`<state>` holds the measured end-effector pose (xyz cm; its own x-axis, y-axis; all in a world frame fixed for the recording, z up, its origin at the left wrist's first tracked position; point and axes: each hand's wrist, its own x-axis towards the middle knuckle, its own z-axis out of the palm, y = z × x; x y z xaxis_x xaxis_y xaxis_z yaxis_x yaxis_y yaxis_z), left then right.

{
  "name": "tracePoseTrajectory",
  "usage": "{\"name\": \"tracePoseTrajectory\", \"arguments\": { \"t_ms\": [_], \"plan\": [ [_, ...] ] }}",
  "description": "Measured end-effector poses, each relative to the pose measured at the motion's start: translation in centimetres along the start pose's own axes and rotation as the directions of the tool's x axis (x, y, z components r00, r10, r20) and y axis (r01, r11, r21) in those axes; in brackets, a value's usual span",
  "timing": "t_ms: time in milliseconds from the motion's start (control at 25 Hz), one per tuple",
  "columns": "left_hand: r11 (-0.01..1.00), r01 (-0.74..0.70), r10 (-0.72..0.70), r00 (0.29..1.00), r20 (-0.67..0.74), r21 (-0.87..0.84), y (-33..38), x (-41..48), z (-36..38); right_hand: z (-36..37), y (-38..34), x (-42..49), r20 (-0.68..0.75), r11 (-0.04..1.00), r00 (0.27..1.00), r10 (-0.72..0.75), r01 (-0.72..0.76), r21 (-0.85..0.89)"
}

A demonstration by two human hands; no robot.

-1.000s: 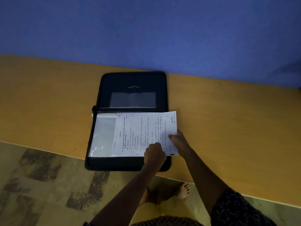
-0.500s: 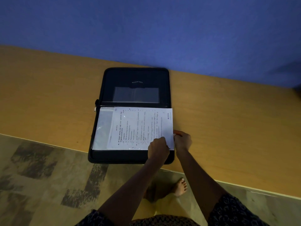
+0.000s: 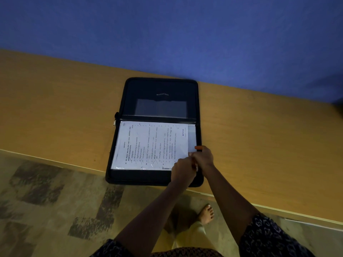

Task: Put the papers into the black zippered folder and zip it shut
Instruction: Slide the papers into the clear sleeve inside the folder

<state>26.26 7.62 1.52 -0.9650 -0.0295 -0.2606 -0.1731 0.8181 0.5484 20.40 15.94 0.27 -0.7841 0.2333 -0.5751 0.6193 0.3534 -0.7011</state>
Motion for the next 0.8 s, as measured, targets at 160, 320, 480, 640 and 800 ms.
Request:
{"name": "tracePoseTrajectory", "arguments": {
  "t_ms": [160, 320, 480, 640, 800],
  "plan": [
    [0.999, 0.027, -0.026, 0.999, 0.022, -0.042, -3.2, -0.1, -2.8, 0.1, 0.6, -0.9, -0.007, 1.0, 1.0, 0.023, -0.023, 0.003],
    [0.972, 0.23, -0.234, 0.965, -0.116, -0.048, -9.5, 0.3, -7.2, -0.9, 1.9, -1.4, 0.076, 0.999, 0.996, 0.041, -0.039, -0.032],
    [0.907, 0.422, -0.406, 0.875, -0.265, 0.003, -15.1, 0.3, -10.8, -1.2, 2.6, -2.2, 0.07, 0.967, 0.996, -0.052, 0.067, -0.247],
    [0.761, 0.647, -0.639, 0.735, -0.226, -0.048, -18.2, -0.7, -12.1, -0.9, 3.5, -3.6, -0.095, 0.939, 0.982, -0.166, 0.127, -0.32],
    [0.712, 0.675, -0.702, 0.69, -0.177, -0.195, -18.9, -1.5, -11.8, -1.1, 6.1, -4.6, -0.238, 0.957, 0.971, -0.007, -0.062, -0.282]
  ]
}}
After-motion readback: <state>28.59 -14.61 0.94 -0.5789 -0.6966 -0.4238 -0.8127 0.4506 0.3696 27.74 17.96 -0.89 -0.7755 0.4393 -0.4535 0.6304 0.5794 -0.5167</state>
